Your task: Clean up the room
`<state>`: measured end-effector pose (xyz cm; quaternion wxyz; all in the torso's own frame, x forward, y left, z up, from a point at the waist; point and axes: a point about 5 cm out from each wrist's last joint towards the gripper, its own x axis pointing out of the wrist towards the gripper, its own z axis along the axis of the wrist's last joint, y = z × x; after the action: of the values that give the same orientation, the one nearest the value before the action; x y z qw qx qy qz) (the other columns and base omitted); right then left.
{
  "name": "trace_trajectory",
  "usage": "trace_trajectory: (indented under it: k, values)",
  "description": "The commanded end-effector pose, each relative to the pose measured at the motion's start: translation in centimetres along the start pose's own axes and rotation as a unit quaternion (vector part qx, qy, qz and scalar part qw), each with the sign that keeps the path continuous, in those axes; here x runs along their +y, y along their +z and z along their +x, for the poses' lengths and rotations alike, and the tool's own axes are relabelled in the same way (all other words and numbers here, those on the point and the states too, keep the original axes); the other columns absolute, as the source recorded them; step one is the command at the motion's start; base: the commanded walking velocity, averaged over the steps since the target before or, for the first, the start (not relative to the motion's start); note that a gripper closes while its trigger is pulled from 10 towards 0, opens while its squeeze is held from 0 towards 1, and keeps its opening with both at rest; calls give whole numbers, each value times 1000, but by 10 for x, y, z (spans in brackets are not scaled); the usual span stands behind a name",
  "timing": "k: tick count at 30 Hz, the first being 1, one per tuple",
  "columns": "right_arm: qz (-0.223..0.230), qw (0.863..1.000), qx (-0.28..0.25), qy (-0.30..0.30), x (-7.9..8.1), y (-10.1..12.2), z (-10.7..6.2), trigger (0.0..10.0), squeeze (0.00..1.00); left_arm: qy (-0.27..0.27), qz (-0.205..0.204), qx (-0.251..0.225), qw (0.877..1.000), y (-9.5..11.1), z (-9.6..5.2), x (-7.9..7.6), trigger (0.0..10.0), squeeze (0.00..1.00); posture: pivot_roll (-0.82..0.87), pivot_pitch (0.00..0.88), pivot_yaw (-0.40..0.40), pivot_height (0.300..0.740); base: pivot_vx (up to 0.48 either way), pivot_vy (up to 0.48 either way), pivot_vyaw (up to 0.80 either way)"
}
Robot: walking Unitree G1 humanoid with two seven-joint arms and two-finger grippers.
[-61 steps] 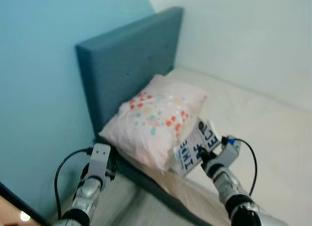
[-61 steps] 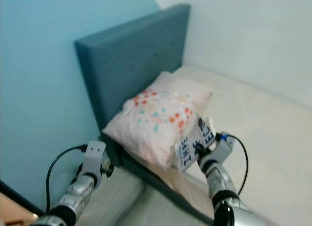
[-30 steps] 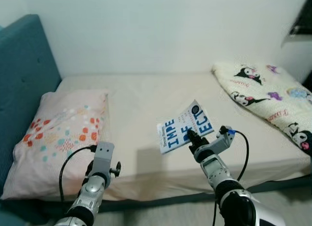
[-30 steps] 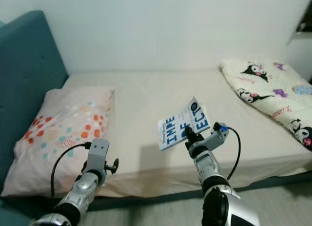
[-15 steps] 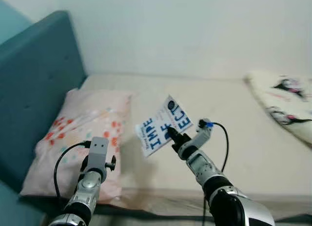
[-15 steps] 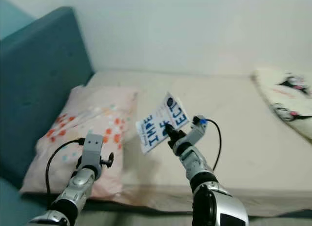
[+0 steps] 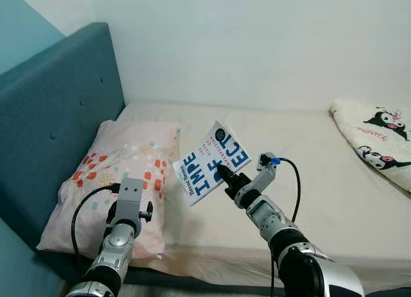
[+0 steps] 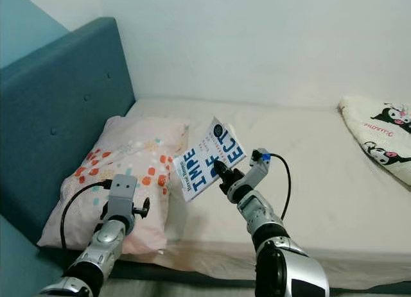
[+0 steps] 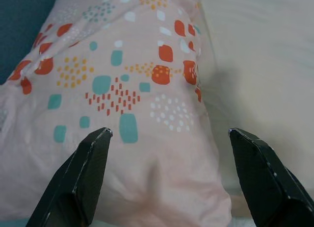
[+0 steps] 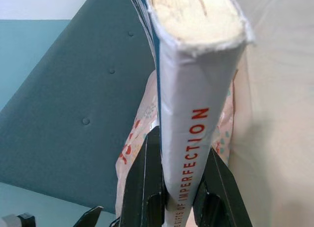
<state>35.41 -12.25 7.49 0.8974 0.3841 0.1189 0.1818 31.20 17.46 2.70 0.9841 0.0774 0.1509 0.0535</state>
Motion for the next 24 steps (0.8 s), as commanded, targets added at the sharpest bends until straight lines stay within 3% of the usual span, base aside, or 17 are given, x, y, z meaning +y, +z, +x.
trace_trajectory:
  k: [1,6,15,17,19,23,24]
  values:
    - [-12,1000,-17,10,6,10,5,10000,0,4,-3,-2,1000,0,0,2,10000,0,-33,0,-38,654,0,0,0]
    - [22,997,-69,19,2,39,3,10000,0,26,6,-35,999,13,2,18,10000,0,-6,0,-43,634,0,0,0]
    - [61,990,-99,78,16,55,8,10000,0,54,4,-72,996,27,0,34,10000,0,14,39,-44,614,0,0,0]
    - [91,981,-115,128,28,62,12,10000,0,81,-6,-104,991,44,-4,48,10000,0,48,109,-28,604,0,0,0]
    - [91,981,-115,128,28,62,12,10000,0,81,-6,-104,991,44,-4,48,10000,0,48,109,-28,604,0,0,0]
    - [126,970,-145,153,35,73,14,10000,0,108,-4,-154,982,74,-16,73,10000,0,114,204,9,589,0,0,0]
    - [126,970,-145,153,35,73,14,10000,0,108,-4,-154,982,74,-16,73,10000,0,114,204,9,589,0,0,0]
